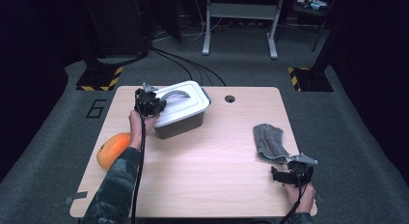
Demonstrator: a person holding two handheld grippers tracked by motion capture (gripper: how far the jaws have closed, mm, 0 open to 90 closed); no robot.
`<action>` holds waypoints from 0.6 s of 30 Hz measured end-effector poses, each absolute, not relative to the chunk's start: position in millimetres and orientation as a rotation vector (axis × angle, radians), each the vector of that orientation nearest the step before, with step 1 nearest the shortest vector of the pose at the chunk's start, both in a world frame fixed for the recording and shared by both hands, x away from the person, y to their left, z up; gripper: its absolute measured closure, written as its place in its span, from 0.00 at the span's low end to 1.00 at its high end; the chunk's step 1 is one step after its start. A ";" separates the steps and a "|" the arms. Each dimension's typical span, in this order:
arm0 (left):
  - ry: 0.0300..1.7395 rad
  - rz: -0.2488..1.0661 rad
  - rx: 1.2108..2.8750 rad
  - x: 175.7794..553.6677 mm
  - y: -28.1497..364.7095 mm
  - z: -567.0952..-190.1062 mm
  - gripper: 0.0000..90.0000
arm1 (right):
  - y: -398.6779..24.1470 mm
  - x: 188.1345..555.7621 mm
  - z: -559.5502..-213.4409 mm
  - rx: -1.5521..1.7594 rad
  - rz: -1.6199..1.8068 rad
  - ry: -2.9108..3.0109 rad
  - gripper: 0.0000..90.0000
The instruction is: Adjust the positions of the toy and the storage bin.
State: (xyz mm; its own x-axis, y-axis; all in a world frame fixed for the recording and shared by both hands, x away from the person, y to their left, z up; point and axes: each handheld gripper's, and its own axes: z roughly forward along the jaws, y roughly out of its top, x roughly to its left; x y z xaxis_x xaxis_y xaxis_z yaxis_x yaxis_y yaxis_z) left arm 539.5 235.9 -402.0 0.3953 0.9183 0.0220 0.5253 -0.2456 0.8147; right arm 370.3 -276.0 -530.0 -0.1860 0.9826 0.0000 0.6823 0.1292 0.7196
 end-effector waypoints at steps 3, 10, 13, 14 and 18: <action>1.209 0.647 1.924 536.8 233.1 -401.7 0.73 | -275.9 370.2 -529.9 1.601 0.819 1.930 0.00; 1.162 0.613 1.951 531.0 228.9 -401.2 0.73 | -276.0 370.3 -530.0 1.599 0.820 1.930 0.00; 1.135 0.598 1.955 528.2 227.6 -401.7 0.73 | -275.8 370.1 -529.8 1.606 0.818 1.929 0.00; 1.129 0.592 1.961 526.7 226.4 -401.3 0.73 | -276.0 370.4 -530.0 1.599 0.820 1.930 0.00; 1.083 0.569 1.980 521.4 222.7 -401.6 0.73 | -276.0 370.3 -530.0 1.598 0.820 1.931 0.00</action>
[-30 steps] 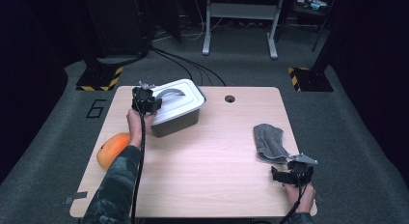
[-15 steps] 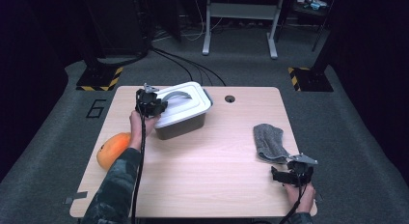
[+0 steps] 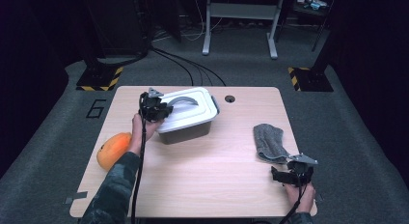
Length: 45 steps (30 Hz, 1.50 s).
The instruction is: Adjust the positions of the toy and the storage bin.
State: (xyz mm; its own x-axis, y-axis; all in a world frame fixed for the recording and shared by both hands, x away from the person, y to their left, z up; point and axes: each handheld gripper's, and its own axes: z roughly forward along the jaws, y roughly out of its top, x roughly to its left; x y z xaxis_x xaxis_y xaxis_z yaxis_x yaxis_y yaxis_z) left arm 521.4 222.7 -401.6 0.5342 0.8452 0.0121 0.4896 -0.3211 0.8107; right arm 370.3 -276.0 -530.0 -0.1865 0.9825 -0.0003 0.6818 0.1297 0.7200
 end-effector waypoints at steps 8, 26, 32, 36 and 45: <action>1.009 0.525 2.028 513.0 218.8 -400.2 0.73 | -276.0 370.3 -530.0 1.598 0.820 1.931 0.00; 0.866 0.463 2.079 489.0 212.9 -400.8 0.73 | -276.0 370.2 -529.9 1.598 0.819 1.931 0.00; 0.832 0.436 2.101 485.8 211.1 -399.4 0.73 | -276.0 370.2 -529.9 1.599 0.820 1.931 0.01; 0.837 0.383 2.067 486.4 213.1 -399.1 0.60 | -275.7 369.7 -529.7 1.600 0.819 1.934 0.01; 0.892 0.450 2.058 464.0 215.0 -383.9 0.21 | -276.0 370.0 -529.7 1.586 0.822 1.945 0.01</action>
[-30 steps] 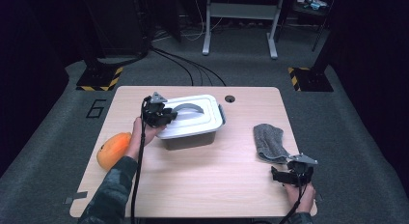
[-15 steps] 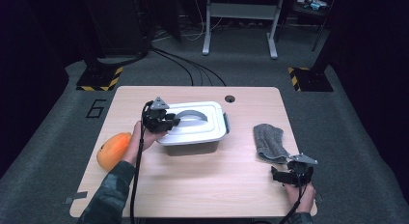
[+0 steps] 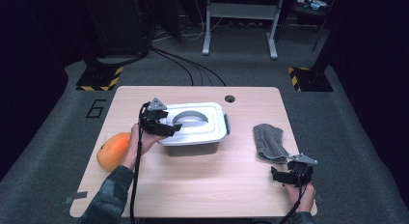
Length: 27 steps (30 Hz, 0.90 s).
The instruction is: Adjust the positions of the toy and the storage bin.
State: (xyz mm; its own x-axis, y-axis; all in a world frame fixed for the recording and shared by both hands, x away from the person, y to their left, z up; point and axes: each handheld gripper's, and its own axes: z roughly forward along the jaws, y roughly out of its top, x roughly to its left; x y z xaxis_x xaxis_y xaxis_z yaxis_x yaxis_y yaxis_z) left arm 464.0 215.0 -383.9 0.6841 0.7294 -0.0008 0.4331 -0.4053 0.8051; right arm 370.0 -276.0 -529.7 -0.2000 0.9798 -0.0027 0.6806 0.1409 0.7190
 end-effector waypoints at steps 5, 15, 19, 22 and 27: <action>0.886 0.485 2.036 441.1 218.6 -377.7 0.15 | -277.0 370.4 -528.8 1.590 0.832 1.957 0.01; 0.818 0.492 2.015 392.4 215.7 -381.1 0.13 | -283.1 361.4 -503.8 1.593 0.884 1.970 0.01; 0.783 0.500 2.050 373.0 207.2 -392.5 0.13 | -278.1 359.2 -487.5 1.558 0.896 1.978 0.01; 0.762 0.485 2.079 360.3 202.4 -403.0 0.13 | -269.3 359.4 -472.6 1.531 0.923 1.976 0.01; 0.743 0.511 2.112 332.9 196.4 -435.9 0.13 | -250.8 368.1 -452.6 1.453 0.969 2.014 0.02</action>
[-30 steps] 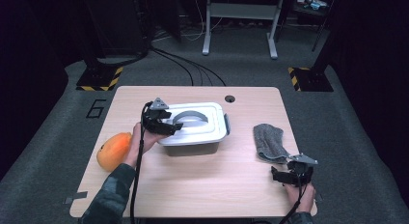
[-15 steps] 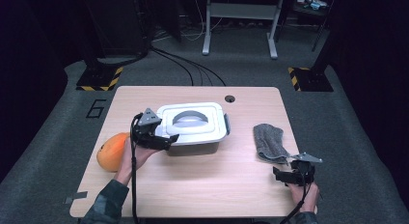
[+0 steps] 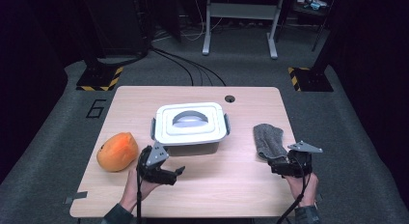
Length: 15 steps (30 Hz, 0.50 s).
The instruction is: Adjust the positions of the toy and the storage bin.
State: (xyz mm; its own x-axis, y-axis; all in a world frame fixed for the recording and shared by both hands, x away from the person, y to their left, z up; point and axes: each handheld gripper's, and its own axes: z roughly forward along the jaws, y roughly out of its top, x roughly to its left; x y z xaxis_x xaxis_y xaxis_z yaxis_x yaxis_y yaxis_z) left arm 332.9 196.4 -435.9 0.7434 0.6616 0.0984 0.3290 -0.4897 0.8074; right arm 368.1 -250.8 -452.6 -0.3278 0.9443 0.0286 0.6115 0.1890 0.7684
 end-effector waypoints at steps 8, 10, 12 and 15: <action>0.863 0.519 2.158 331.9 213.9 -496.9 0.13 | -215.8 399.8 -434.8 1.384 1.056 2.068 0.07; 0.891 0.555 2.163 333.9 219.9 -507.8 0.13 | -204.6 411.6 -432.7 1.372 1.051 2.102 0.09; 0.897 0.572 2.168 335.7 223.9 -512.8 0.13 | -195.9 421.0 -429.9 1.367 1.069 2.117 0.11; 0.928 0.552 2.154 339.6 229.5 -517.9 0.13 | -187.4 432.6 -426.5 1.360 1.101 2.130 0.15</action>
State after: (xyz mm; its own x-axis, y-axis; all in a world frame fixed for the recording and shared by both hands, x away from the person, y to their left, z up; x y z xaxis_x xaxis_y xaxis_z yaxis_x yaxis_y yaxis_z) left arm 339.6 229.5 -517.9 0.6497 0.7536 0.0996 0.4478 -0.4852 0.7510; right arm 432.6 -187.4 -426.5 -0.4578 0.8845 0.0898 0.5847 0.2235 0.7799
